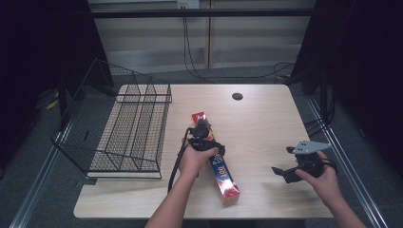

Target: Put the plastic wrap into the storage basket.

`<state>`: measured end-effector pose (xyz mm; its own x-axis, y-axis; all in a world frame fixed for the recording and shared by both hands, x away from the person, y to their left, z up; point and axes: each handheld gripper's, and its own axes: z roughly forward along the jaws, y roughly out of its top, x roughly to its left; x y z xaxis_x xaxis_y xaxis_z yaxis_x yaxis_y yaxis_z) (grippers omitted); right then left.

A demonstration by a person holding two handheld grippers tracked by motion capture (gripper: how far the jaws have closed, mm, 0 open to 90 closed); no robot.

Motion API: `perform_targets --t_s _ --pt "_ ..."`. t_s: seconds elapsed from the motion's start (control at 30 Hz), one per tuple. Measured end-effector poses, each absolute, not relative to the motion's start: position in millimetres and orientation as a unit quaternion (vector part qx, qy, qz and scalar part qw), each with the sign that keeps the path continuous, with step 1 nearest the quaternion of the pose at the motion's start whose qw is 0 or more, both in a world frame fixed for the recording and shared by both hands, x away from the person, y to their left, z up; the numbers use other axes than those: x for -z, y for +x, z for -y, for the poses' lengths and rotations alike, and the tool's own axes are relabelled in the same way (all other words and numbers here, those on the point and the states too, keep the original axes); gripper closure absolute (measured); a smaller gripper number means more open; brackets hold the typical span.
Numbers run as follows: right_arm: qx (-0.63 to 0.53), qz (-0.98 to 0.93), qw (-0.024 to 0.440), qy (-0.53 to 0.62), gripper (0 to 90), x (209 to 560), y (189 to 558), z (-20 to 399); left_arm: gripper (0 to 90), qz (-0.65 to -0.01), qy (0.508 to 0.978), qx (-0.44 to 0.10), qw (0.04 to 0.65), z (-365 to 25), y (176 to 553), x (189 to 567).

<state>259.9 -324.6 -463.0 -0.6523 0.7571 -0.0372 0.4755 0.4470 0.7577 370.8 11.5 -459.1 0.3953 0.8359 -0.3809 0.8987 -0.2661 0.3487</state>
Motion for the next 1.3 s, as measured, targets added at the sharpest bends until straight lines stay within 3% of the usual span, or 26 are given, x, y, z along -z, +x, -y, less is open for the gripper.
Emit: perform_targets --t_s 0.37,1.3 --pt "-0.372 -0.831 0.189 0.368 3.1 463.5 262.2 322.3 31.7 -0.547 0.807 0.039 0.218 -37.0 377.3 444.0" --pt "-0.374 -0.829 0.19 0.371 3.2 463.0 264.3 321.4 29.8 -0.554 0.808 -0.007 0.199 -22.7 381.0 450.1"
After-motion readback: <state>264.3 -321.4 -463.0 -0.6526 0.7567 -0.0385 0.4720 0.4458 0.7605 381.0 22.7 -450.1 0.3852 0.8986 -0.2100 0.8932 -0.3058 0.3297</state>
